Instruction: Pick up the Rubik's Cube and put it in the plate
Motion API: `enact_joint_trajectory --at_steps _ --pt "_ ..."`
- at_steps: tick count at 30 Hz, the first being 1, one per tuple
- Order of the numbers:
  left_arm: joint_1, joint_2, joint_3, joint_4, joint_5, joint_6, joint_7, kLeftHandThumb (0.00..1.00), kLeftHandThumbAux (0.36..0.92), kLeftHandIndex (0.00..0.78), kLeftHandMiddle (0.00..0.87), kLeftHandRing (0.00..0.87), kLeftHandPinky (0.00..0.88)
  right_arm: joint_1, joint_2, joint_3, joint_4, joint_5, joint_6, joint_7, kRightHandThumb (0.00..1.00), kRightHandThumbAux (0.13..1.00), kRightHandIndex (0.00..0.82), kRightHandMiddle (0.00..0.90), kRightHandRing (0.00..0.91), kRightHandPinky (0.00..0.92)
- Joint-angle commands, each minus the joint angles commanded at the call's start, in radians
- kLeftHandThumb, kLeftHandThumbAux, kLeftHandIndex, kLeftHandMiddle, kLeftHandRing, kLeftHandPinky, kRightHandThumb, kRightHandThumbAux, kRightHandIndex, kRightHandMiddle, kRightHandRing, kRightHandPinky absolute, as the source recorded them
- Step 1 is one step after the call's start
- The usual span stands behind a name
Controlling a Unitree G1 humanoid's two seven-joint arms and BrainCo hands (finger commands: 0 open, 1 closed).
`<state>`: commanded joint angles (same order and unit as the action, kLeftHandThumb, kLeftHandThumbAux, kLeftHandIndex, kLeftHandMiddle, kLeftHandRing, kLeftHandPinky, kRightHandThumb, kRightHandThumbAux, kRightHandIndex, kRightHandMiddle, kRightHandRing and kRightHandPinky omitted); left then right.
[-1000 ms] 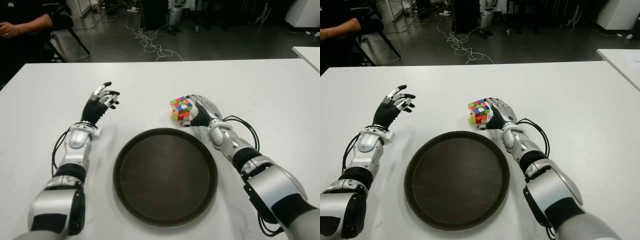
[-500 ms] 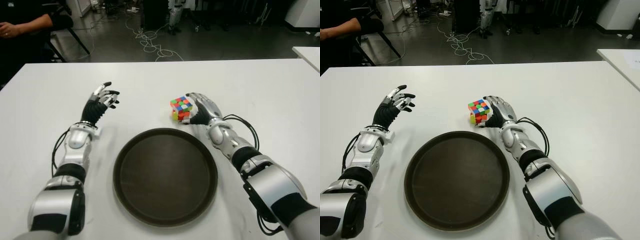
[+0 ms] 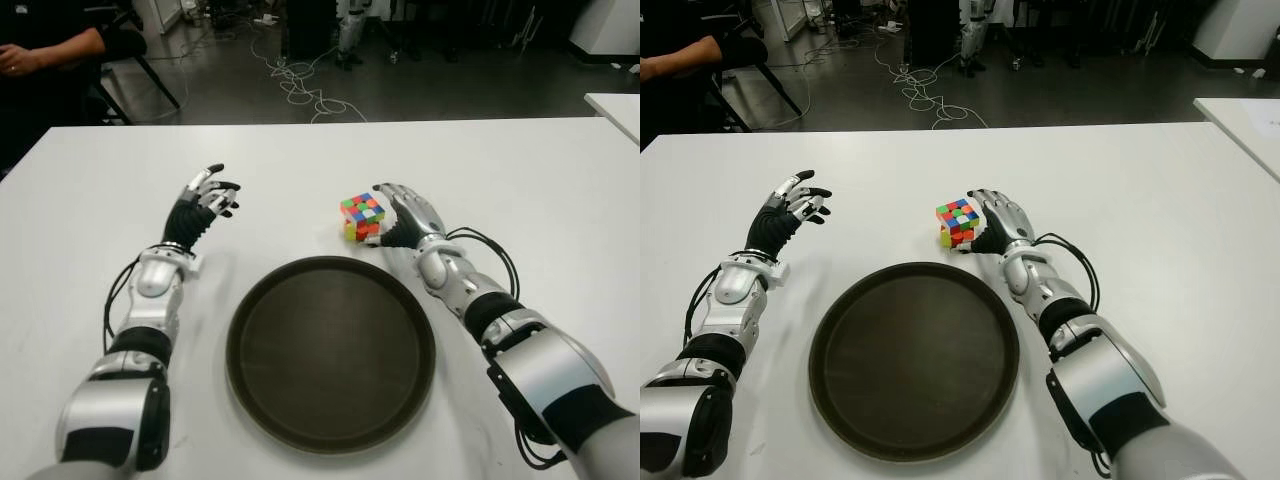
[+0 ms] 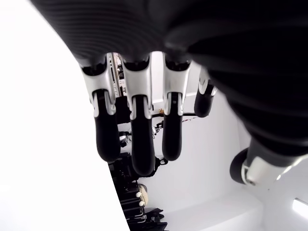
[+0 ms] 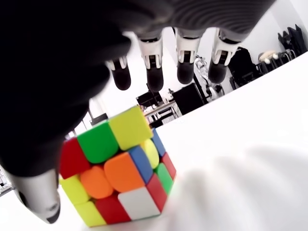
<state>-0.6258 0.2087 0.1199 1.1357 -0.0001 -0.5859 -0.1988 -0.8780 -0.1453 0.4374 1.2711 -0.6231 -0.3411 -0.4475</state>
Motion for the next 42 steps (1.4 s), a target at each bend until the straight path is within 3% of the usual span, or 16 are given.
enact_joint_trajectory --at_steps 12,30,38,42 --pt "-0.005 0.007 -0.007 0.013 0.017 -0.004 0.016 0.08 0.516 0.128 0.329 0.409 0.436 -0.002 -0.048 0.0 -0.107 -0.008 -0.07 -0.032 0.0 0.708 0.017 0.022 0.028 0.051" --pt "-0.004 0.008 0.0 0.015 0.004 -0.008 -0.012 0.079 0.5 0.123 0.317 0.394 0.419 -0.011 -0.089 0.034 -0.263 -0.063 -0.041 0.03 0.0 0.715 0.02 0.039 0.042 0.049" --pt "-0.001 0.008 0.003 0.01 -0.001 -0.014 -0.022 0.076 0.502 0.131 0.328 0.402 0.426 -0.043 -0.074 0.041 -0.28 -0.066 -0.022 0.072 0.0 0.724 0.026 0.066 0.072 0.076" --pt "0.0 0.007 0.005 0.009 0.0 -0.015 -0.023 0.073 0.496 0.132 0.329 0.401 0.427 -0.105 -0.042 0.069 -0.182 -0.079 -0.005 0.13 0.0 0.724 0.044 0.086 0.112 0.128"
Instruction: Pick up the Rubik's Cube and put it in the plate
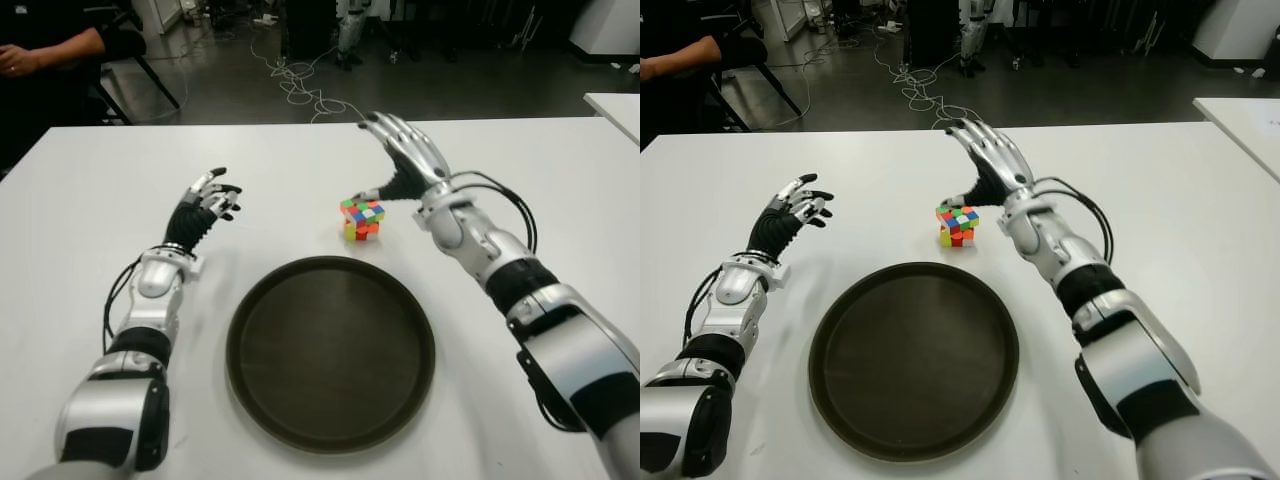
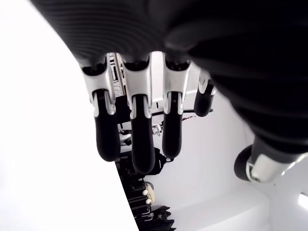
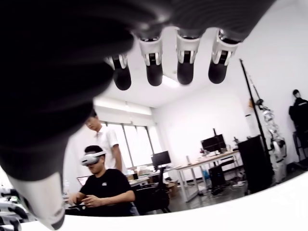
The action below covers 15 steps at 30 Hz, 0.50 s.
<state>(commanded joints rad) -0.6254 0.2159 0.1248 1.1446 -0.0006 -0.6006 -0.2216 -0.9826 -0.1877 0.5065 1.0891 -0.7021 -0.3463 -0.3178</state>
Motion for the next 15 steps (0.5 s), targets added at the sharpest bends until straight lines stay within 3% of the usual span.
enact_joint_trajectory --at_steps 5,9,15 --pt "0.005 -0.001 0.003 -0.004 -0.001 -0.005 0.003 0.072 0.496 0.131 0.328 0.405 0.434 -0.094 0.052 0.089 0.134 -0.054 0.036 0.215 0.0 0.718 0.056 0.104 0.141 0.163" --pt "0.007 -0.002 0.003 -0.006 0.001 -0.007 0.005 0.072 0.498 0.129 0.33 0.415 0.441 -0.109 0.093 0.136 0.192 -0.084 0.072 0.285 0.0 0.714 0.056 0.1 0.139 0.159" --pt "0.01 -0.003 0.003 -0.005 0.002 -0.011 0.009 0.077 0.504 0.122 0.335 0.422 0.442 -0.124 0.1 0.175 0.219 -0.111 0.101 0.319 0.0 0.724 0.049 0.078 0.118 0.148"
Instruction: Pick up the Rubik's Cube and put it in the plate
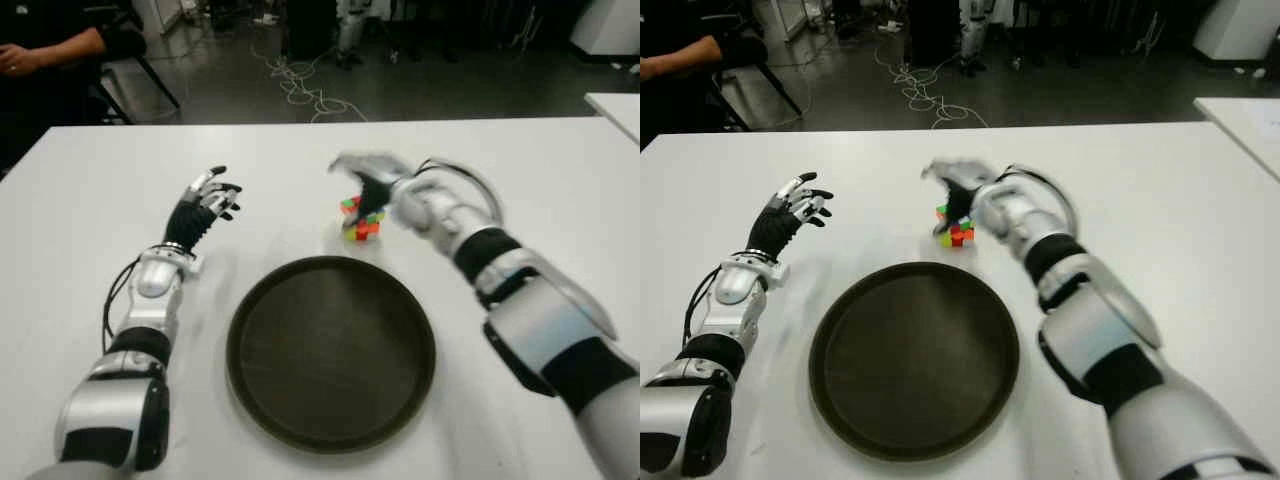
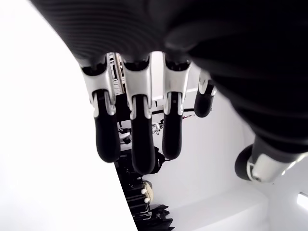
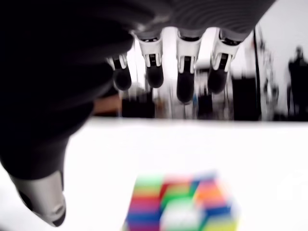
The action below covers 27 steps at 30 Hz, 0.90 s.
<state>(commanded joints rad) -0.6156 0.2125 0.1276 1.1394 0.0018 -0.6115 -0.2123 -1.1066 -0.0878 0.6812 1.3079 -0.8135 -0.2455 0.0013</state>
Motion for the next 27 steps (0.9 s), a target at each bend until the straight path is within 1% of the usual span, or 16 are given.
enact_joint_trajectory --at_steps 4,7,13,15,20,27 --pt "0.0 0.0 0.001 0.0 0.0 0.0 0.001 0.077 0.508 0.122 0.332 0.418 0.442 -0.011 0.013 0.022 0.009 -0.017 0.028 0.0 0.0 0.726 0.043 0.072 0.112 0.137" --pt "0.001 -0.002 0.003 -0.001 -0.003 0.0 -0.001 0.082 0.518 0.122 0.341 0.424 0.449 -0.014 0.024 0.039 0.013 -0.033 0.053 -0.015 0.0 0.737 0.053 0.078 0.111 0.123" --pt "0.002 -0.007 0.009 -0.003 -0.014 -0.002 -0.009 0.093 0.534 0.125 0.347 0.428 0.442 0.001 0.035 0.064 0.017 -0.06 0.086 -0.101 0.0 0.758 0.066 0.092 0.121 0.118" --pt "0.002 -0.01 0.014 -0.003 -0.019 0.0 -0.014 0.094 0.537 0.126 0.347 0.427 0.437 0.013 0.045 0.072 0.022 -0.069 0.103 -0.147 0.0 0.765 0.075 0.099 0.127 0.123" --pt "0.003 -0.011 0.015 -0.007 -0.025 0.006 -0.016 0.091 0.553 0.126 0.339 0.421 0.427 0.028 0.055 0.072 0.03 -0.07 0.118 -0.205 0.0 0.782 0.1 0.116 0.139 0.127" --pt "0.005 -0.012 0.011 -0.012 -0.025 0.012 -0.011 0.095 0.548 0.122 0.33 0.414 0.419 0.042 0.066 0.063 0.037 -0.06 0.124 -0.251 0.0 0.792 0.118 0.136 0.162 0.155"
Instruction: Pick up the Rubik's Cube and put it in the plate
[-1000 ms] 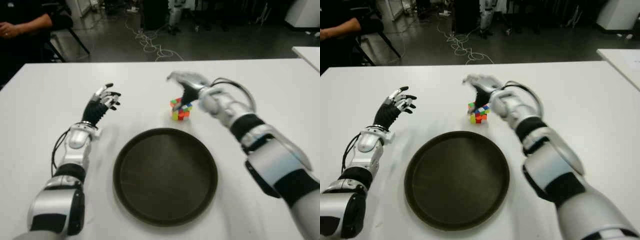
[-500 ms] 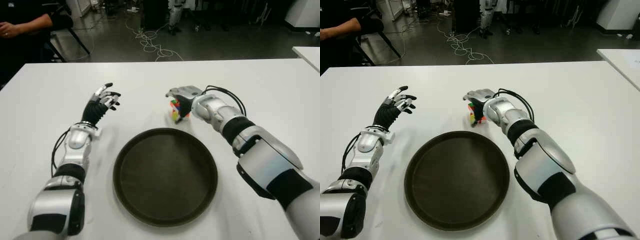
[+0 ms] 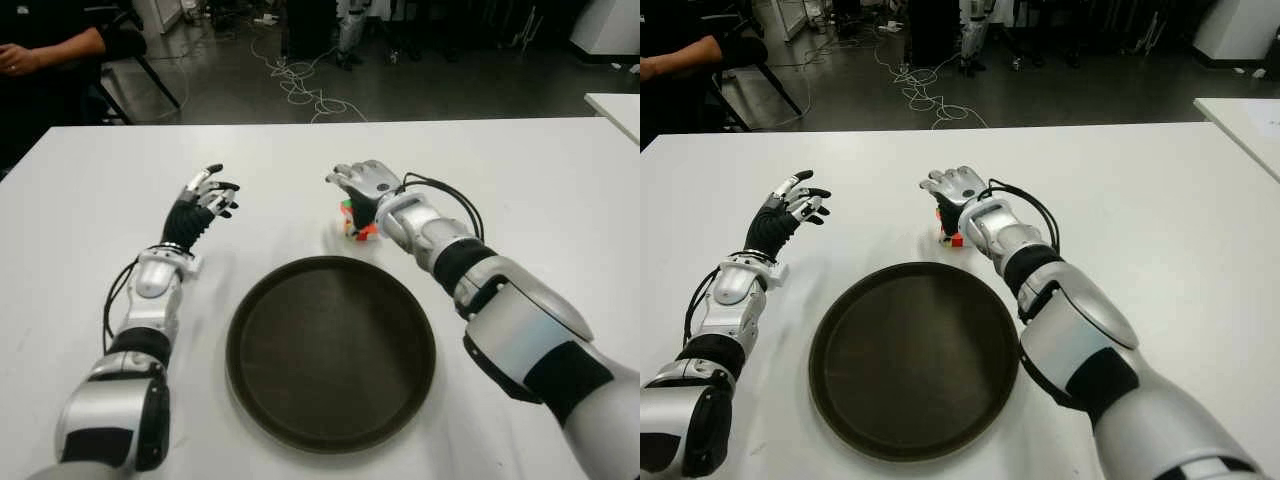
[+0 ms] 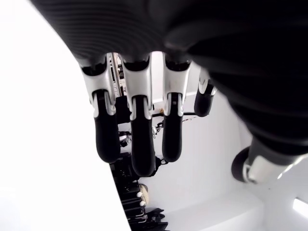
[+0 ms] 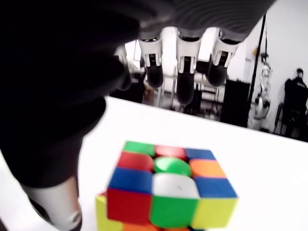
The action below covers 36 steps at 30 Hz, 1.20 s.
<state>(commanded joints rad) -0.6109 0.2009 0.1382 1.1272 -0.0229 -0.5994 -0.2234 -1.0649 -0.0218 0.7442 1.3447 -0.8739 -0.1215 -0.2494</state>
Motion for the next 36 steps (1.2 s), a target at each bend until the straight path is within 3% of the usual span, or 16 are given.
enact_joint_trajectory --at_steps 13,19,28,36 --pt "0.004 -0.001 -0.013 -0.01 0.016 0.004 0.029 0.081 0.53 0.118 0.332 0.414 0.43 0.011 0.013 0.0 0.006 -0.001 0.004 -0.018 0.0 0.794 0.128 0.136 0.163 0.152" --pt "0.005 0.0 -0.018 -0.014 0.018 0.004 0.033 0.083 0.547 0.117 0.334 0.417 0.429 0.012 0.017 0.003 0.007 -0.003 0.007 -0.015 0.0 0.796 0.137 0.133 0.157 0.145" --pt "0.007 -0.001 -0.019 -0.021 0.013 0.012 0.032 0.098 0.566 0.119 0.328 0.41 0.417 0.02 0.017 0.0 0.01 0.0 0.011 -0.02 0.0 0.796 0.135 0.146 0.18 0.177" --pt "0.01 -0.003 -0.011 -0.026 -0.003 0.017 0.01 0.085 0.541 0.116 0.329 0.422 0.434 0.026 0.017 0.001 0.012 -0.002 0.016 -0.023 0.0 0.806 0.163 0.165 0.205 0.222"
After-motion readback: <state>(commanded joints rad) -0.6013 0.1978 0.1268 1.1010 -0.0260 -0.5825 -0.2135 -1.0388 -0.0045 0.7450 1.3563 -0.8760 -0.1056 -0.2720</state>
